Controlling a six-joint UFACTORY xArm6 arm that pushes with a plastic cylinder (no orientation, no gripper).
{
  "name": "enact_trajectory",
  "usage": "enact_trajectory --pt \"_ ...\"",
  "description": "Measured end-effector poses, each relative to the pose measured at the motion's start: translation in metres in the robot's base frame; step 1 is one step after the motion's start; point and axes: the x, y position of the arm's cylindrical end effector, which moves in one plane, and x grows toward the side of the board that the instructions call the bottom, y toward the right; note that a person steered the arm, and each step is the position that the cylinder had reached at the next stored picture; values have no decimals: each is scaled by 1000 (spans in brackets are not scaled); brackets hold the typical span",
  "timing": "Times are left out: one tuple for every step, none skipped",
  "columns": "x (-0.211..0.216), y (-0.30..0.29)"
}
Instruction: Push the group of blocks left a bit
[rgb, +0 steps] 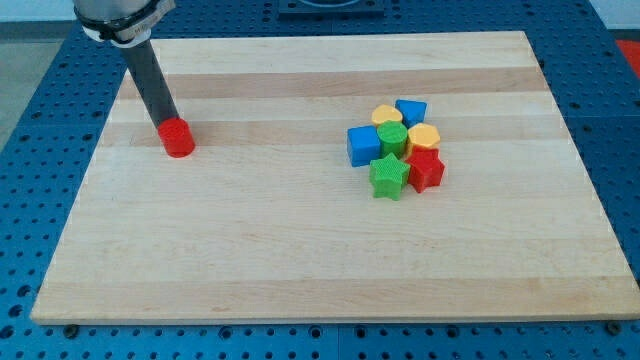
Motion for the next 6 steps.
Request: enact_trajectory --pt "-31 36" --pt "-57 122" --pt "-52 238" --pt "-50 357" --pt "32 390" --pt "70 389"
